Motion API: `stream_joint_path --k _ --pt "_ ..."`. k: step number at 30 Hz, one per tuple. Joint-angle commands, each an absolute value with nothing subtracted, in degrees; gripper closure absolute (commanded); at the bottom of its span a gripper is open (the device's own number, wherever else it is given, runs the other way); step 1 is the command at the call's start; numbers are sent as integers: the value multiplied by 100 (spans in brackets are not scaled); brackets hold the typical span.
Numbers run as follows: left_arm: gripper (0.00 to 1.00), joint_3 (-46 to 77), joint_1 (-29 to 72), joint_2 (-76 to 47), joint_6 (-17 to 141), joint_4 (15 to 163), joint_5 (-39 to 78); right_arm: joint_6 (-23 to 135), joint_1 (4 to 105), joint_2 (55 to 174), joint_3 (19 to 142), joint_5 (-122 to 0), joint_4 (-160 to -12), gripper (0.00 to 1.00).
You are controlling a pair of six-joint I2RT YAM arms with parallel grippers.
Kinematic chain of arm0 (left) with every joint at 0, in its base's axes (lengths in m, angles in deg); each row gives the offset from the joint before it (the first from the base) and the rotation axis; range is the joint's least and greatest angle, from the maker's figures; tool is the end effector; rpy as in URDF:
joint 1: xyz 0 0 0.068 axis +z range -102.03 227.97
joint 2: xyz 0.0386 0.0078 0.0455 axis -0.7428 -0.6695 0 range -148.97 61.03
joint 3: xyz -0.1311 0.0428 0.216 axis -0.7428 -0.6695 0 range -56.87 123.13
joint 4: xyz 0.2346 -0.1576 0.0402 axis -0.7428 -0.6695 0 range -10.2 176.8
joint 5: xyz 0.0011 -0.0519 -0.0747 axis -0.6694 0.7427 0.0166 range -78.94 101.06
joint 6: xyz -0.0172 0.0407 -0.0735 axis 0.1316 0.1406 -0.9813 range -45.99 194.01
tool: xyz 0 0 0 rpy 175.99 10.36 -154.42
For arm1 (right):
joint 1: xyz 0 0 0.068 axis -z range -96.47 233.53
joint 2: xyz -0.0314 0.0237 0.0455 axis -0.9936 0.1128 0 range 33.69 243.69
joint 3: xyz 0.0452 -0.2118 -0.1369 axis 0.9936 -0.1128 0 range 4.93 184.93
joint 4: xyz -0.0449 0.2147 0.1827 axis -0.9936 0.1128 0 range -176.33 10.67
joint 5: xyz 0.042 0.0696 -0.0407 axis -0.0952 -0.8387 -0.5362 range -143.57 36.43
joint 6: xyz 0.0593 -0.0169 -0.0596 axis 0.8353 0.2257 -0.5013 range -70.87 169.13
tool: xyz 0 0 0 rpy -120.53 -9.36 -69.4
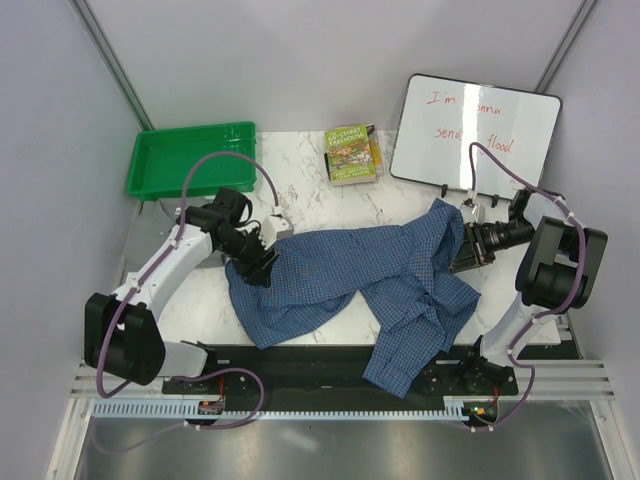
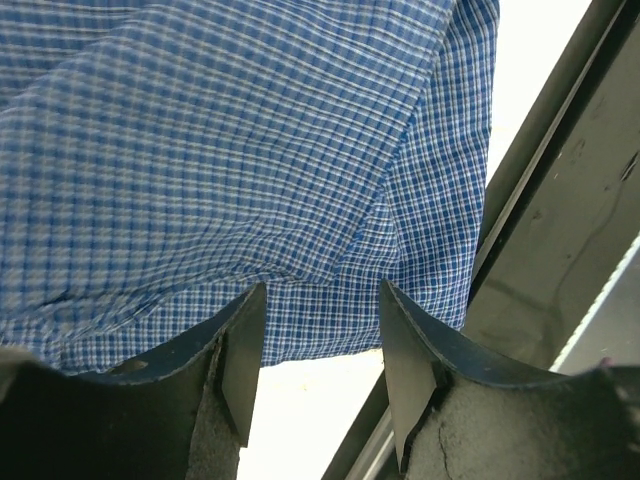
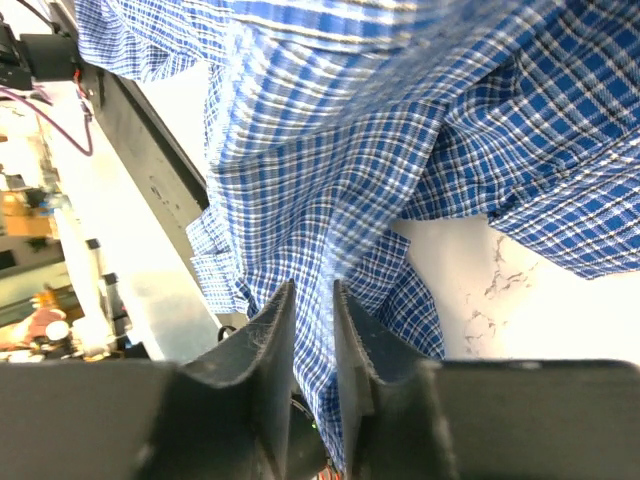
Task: Fold and stack the long sleeve shirts
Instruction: Flatten the shirt out
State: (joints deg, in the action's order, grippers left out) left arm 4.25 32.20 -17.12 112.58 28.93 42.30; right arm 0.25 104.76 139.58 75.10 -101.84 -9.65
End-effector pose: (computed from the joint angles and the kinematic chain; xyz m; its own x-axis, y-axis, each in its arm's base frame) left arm 0.2604 -0.1143 0.1994 -0.5004 0.6953 -0.5159 0.8627 0.4509 -0.2290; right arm 0.2953 -0.0542 0.1267 -0.9481 -0.1695 -0.2691 -0.3162 0.5926 0.7409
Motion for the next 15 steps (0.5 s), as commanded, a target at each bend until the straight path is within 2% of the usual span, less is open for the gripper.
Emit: stream_joint_path --k 1,3,4,5,6,7,12,15 --pt "44 122 2777 -1447 11101 3362 3752 -149 10453 13644 7700 -10156 -275 71" --pt "44 87 2732 -1473 11067 3406 3778 -149 10453 13705 7691 -10173 -275 73" --pt "44 104 2723 -1508 11049 3424 3778 -132 10453 13731 7700 -10173 -275 71" --pt "44 122 2723 -1526 11040 3433 3778 -97 10444 13766 7709 -10138 -292 68" --pt "44 140 2723 -1526 11040 3441 3787 -79 10444 13871 7726 -10086 -284 55" --pt "44 166 2723 -1543 11049 3441 3795 -44 10444 13924 7735 -10059 -301 52" --pt "44 184 2723 -1543 11075 3450 3760 887 10401 13916 7569 -9568 -1188 44" --pt "44 105 2723 -1517 11075 3450 3734 1011 10243 14065 7533 -9549 -1347 44"
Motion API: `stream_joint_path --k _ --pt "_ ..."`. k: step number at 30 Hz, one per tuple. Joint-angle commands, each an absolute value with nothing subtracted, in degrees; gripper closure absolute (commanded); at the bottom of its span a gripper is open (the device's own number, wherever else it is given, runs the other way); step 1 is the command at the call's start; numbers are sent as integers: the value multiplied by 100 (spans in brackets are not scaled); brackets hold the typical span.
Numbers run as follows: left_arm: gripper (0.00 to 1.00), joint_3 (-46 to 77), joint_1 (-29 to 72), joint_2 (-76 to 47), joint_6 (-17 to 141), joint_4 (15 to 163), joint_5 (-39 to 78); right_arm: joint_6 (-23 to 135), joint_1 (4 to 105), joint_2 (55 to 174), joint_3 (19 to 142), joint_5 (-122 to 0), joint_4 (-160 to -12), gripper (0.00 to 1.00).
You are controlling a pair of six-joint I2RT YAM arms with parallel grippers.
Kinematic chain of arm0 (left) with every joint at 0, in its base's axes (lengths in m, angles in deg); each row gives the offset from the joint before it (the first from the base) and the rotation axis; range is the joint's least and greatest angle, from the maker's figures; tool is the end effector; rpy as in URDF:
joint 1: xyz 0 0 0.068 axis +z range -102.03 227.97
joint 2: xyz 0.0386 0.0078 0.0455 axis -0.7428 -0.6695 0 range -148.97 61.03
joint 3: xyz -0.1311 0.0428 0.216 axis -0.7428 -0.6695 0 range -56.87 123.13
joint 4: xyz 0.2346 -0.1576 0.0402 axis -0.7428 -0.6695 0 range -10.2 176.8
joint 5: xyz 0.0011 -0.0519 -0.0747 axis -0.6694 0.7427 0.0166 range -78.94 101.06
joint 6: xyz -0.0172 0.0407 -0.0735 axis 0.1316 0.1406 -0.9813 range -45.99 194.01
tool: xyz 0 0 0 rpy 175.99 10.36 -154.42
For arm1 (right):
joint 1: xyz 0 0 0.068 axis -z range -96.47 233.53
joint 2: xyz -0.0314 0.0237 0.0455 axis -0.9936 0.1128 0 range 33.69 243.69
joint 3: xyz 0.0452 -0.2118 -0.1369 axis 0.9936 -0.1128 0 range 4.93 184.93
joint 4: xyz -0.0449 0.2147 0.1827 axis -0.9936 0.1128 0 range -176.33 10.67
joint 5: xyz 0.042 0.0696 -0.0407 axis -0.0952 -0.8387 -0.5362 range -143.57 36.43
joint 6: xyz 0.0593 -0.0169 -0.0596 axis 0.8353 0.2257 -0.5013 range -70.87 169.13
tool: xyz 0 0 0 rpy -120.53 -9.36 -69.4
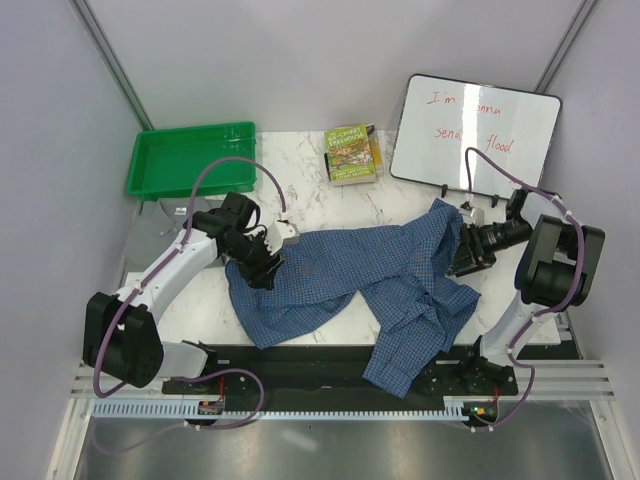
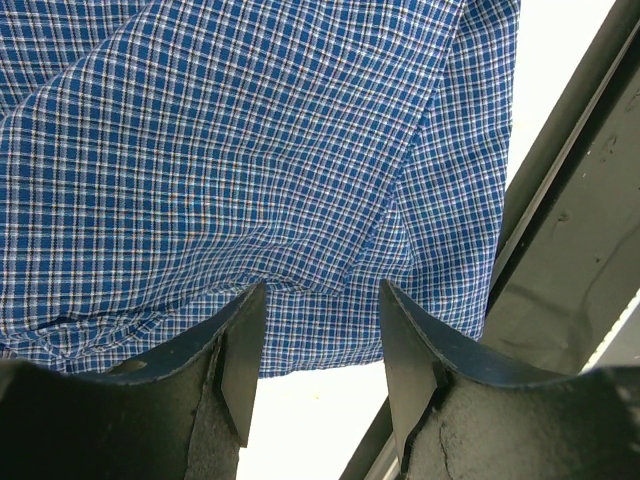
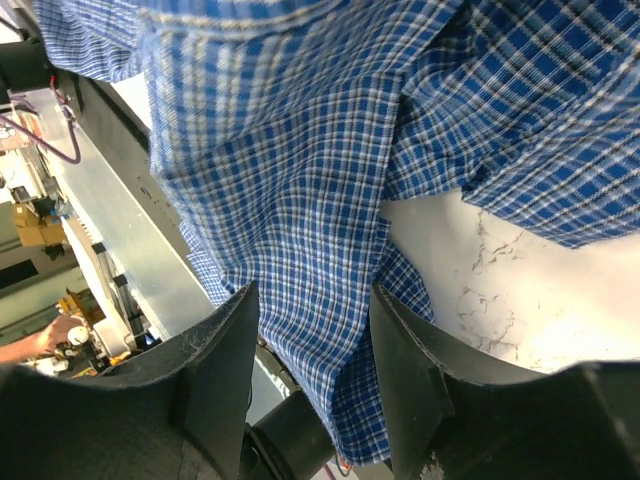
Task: Fold and stack the long sleeve shirts
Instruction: Flatten the shirt out
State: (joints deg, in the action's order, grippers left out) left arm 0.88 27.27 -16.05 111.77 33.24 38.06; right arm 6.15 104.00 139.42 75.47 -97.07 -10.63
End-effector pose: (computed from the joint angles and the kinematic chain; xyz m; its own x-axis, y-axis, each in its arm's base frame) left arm 0.2513 -0.1317 0.1861 -0.4373 0.7486 -0.4983 0.8953 0.4146 -0.1628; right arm 0.2961 -0.0550 0.1238 -0.9701 -0.1656 -0.1775 -0.2427 0.6571 0.7136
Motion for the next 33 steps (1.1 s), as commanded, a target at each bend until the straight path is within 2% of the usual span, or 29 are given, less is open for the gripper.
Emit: stream_joint_path --k 1,11,15,21,22,23,25,33 --pt "44 78 2723 -1500 11075 3441 3734 1028 10199 14091 7498 -9567 -1373 44" --pt "43 87 2723 -1447 10979 3441 3725 1213 10075 14259 7243 -9470 -1690 43" --pt "43 17 2723 -1420 10970 3450 3743 993 10058 14250 7199 -9585 -1462 49" --pt "44 -1 2723 -1447 10961 3459 3795 73 10058 14179 7461 -10163 -560 69" --pt "44 -1 2723 -1455 10961 3459 3804 -173 10066 14241 7541 -10251 -365 74" --pt "44 -10 2723 -1456 10961 3459 3830 -254 10066 14319 7603 -10322 -276 87" --pt "46 -36 2723 -1456 10952 3494 3874 -255 10075 14277 7630 -10419 -275 100" --pt "53 -632 2232 -965 11119 3933 3462 -150 10110 13538 7700 -10498 -275 100"
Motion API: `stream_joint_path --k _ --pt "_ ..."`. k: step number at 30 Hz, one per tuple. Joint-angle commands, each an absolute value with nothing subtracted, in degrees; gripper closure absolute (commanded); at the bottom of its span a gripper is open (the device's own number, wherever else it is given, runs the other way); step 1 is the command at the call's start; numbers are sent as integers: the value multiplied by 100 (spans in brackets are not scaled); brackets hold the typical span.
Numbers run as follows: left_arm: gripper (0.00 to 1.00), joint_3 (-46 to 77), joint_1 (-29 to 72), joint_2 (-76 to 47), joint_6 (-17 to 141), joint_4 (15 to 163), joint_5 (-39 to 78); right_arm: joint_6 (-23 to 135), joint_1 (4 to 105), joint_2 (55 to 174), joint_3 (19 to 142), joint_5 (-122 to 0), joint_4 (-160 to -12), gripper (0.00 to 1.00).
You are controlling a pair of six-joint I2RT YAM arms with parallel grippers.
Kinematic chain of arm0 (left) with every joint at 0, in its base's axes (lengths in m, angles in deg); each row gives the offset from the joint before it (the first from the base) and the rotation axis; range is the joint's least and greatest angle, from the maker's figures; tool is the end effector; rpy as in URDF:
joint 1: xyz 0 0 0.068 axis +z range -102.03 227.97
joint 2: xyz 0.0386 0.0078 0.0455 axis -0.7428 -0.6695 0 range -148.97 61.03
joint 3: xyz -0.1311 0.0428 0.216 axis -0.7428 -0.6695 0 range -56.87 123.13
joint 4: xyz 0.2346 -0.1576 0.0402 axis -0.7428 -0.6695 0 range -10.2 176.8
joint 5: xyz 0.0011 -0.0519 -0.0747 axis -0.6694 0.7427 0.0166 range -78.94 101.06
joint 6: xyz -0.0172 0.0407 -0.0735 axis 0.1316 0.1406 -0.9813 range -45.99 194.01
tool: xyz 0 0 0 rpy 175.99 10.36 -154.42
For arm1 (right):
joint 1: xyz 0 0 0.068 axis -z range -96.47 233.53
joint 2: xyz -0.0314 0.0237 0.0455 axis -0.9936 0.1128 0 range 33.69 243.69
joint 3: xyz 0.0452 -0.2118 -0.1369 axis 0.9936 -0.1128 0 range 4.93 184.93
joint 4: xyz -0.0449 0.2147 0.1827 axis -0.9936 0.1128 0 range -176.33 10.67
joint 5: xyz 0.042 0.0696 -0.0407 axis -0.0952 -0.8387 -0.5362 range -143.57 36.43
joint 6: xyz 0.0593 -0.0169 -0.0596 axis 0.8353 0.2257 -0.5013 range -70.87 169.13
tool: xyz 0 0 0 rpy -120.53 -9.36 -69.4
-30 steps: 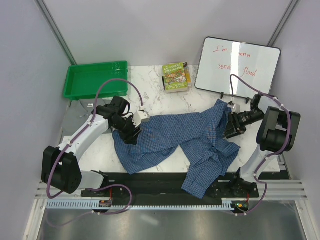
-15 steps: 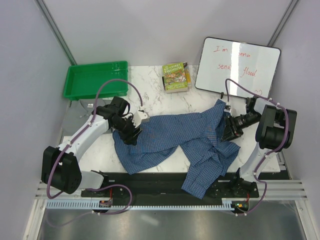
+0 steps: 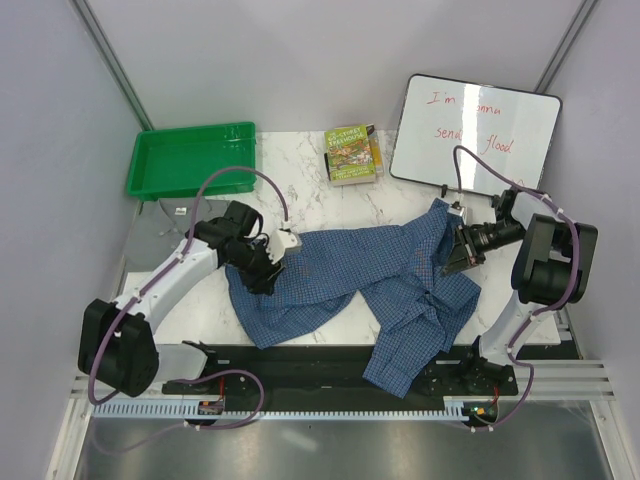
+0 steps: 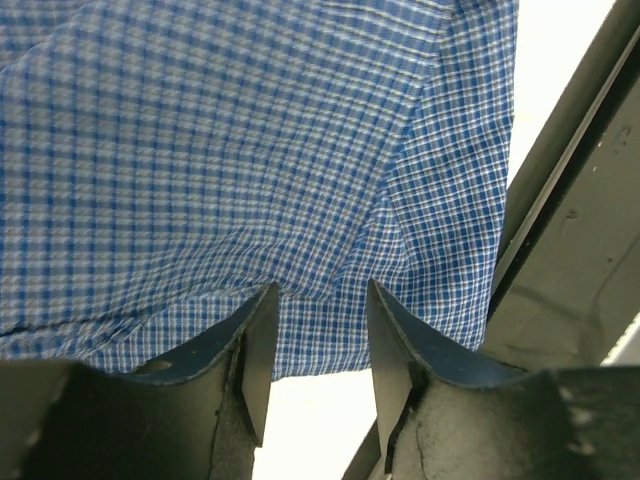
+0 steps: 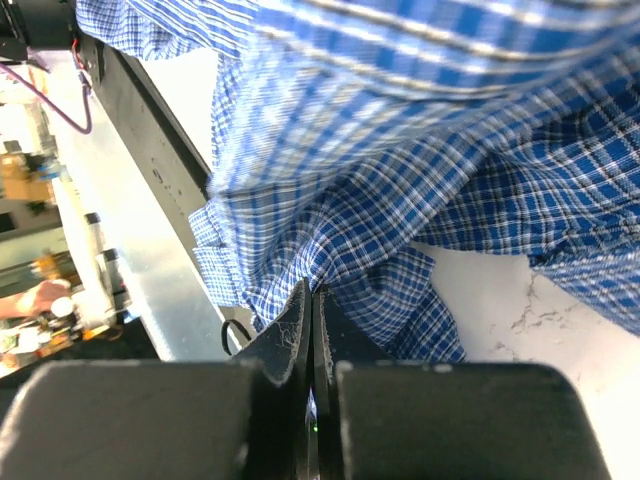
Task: Fold and stack the long sleeve shirts
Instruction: Flatten the shirt out
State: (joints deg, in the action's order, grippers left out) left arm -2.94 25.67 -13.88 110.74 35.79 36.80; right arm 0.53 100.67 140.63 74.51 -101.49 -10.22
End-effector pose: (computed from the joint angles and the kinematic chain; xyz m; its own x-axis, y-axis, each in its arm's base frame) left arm 0.2408 -0.1343 0.1759 -0.4264 0.7572 -0.4948 0.8998 0.4112 -0.1460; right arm 0.2972 -0.0330 0.1188 -0.9398 -0.2361 -0.2473 -0.3399 0.5687 0.7490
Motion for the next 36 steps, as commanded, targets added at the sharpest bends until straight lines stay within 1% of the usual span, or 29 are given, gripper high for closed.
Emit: stream_joint_path --k 1,5,8,11,15,20,25,28,32,33,34,35,36 --pt "54 -721 2144 -894 11137 3977 3279 -123 10102 13512 7718 -10533 -275 100" --pt "55 -1151 1451 -656 11163 4468 2663 -53 10102 13476 7762 -10534 -266 100" --pt "54 -1328 1274 -682 11154 4732 2293 18 10102 13459 7823 -10551 -275 100" --pt "54 -1415 1264 -901 11321 4847 2152 70 10102 13468 7928 -10569 -275 100" --pt "51 -1626 1238 -1042 11585 4997 2108 106 10102 13485 7990 -10560 -275 100" --pt "48 -1758 1212 -1104 11734 4979 2248 176 10110 13441 8043 -10542 -266 100" --pt "48 -1829 1185 -1280 11752 5172 2152 220 10110 13397 8087 -10569 -275 100" --pt "53 -1847 1185 -1385 11734 5287 2134 237 10110 13354 8104 -10595 -275 100" --pt "68 -1820 1185 -1499 11778 5348 2099 325 10110 13336 8174 -10717 -284 100" --pt "77 -1820 1185 -1482 11787 5349 2090 334 10119 13327 8175 -10753 -284 100" --pt "83 -1812 1185 -1404 11804 5349 2082 343 10119 13292 8183 -10788 -284 100" --pt "94 -1777 1185 -1359 11805 5340 2064 369 10128 13275 8184 -10858 -284 100" --pt "98 -1750 1194 -1289 11796 5305 2003 387 10119 13240 8201 -10876 -292 100"
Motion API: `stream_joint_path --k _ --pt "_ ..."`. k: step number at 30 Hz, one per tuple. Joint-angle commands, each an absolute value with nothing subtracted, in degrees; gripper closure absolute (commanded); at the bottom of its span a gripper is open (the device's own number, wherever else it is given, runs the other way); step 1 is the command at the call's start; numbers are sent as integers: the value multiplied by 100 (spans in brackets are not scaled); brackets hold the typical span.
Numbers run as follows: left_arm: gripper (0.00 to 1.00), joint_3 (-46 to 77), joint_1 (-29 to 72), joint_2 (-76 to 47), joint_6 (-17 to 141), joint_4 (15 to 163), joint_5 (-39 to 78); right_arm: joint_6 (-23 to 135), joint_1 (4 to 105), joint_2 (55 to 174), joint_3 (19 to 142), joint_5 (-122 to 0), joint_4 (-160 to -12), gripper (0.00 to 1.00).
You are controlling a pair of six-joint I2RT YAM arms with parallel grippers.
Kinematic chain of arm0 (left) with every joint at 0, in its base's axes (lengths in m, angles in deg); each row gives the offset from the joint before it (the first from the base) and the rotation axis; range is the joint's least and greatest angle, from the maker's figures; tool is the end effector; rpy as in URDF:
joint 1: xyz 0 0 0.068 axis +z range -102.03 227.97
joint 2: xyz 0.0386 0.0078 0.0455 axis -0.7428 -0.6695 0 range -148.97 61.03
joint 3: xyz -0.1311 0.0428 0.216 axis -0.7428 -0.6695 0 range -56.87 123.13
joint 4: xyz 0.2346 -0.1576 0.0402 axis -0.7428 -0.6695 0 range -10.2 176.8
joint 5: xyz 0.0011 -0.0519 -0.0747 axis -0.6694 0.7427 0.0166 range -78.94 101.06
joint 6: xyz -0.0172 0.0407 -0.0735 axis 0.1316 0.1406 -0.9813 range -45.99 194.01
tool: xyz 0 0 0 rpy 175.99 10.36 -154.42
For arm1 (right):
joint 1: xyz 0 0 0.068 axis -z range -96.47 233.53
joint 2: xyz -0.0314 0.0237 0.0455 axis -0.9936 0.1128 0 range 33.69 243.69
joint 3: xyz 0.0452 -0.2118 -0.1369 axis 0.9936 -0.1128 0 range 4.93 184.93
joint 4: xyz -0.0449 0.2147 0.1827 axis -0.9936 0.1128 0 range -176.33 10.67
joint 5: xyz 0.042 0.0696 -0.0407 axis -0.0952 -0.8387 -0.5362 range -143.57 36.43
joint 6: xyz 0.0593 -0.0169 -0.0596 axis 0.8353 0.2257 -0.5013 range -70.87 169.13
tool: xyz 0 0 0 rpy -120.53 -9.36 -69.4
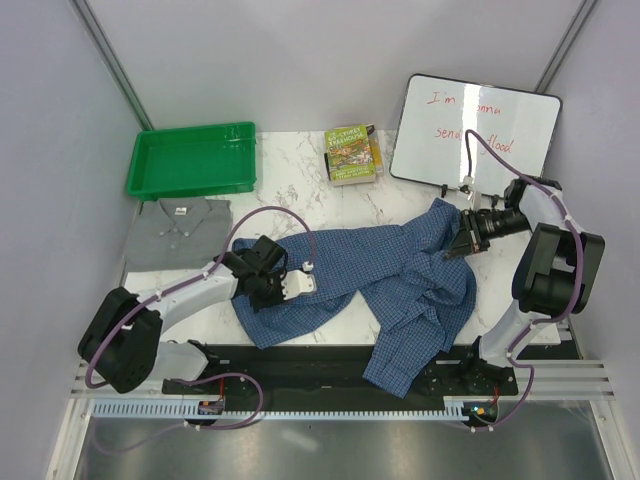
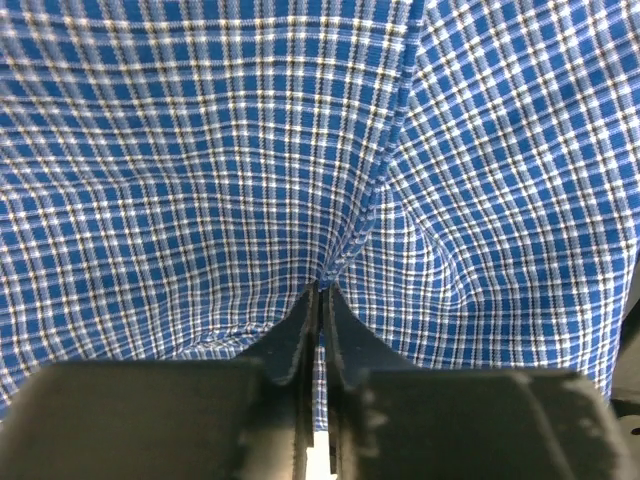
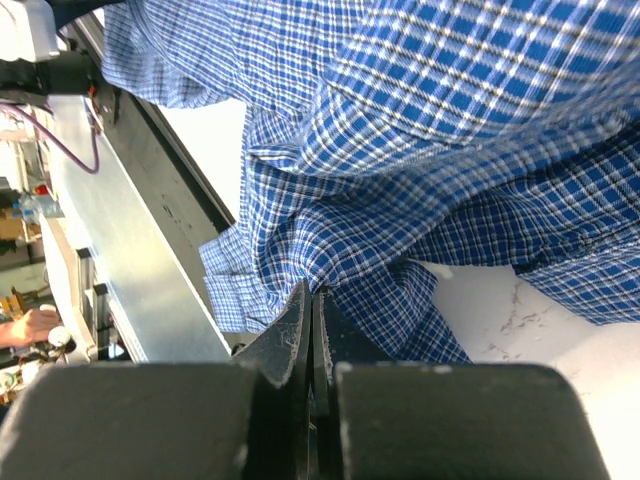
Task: Fold and stack the long sleeve shirts
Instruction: Flatten the shirt out
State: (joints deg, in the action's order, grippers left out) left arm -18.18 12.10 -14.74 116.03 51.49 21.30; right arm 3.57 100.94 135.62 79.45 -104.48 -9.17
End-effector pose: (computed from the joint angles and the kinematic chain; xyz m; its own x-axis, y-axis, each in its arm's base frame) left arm 0.1998 -0.1611 0.0961 -0.1586 0.9276 -0.3382 0.9778 0.1951 0.0767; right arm 0.3116 -0.0362 0.1659 -0.9144 -0.1849 -0.3602 -0.3967 0.5872 0.7056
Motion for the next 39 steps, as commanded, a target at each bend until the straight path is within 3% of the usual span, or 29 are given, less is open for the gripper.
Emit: stream_joint_path --k 1,6,10,19,29,39 --pt "98 -1706 1211 -1167 11761 5287 1968 404 10119 13230 8227 -10902 -284 100" --pt "98 -733 1667 -858 11331 4762 2160 957 10312 13291 9034 -11253 -389 100" --pt "98 627 2380 -1103 11102 4567 2301 1957 10453 13494 10420 -11816 -713 100" --pt "98 2195 2758 -1693 10724 4662 2082 4330 10559 13301 11653 -11843 -2909 100" --pt "98 3662 2943 -1921 10600 5278 1809 7398 11050 12221 11611 -10590 -6610 100" --pt "98 4709 2610 -1439 11154 5050 2275 7499 11288 11272 11743 -9603 -7710 100"
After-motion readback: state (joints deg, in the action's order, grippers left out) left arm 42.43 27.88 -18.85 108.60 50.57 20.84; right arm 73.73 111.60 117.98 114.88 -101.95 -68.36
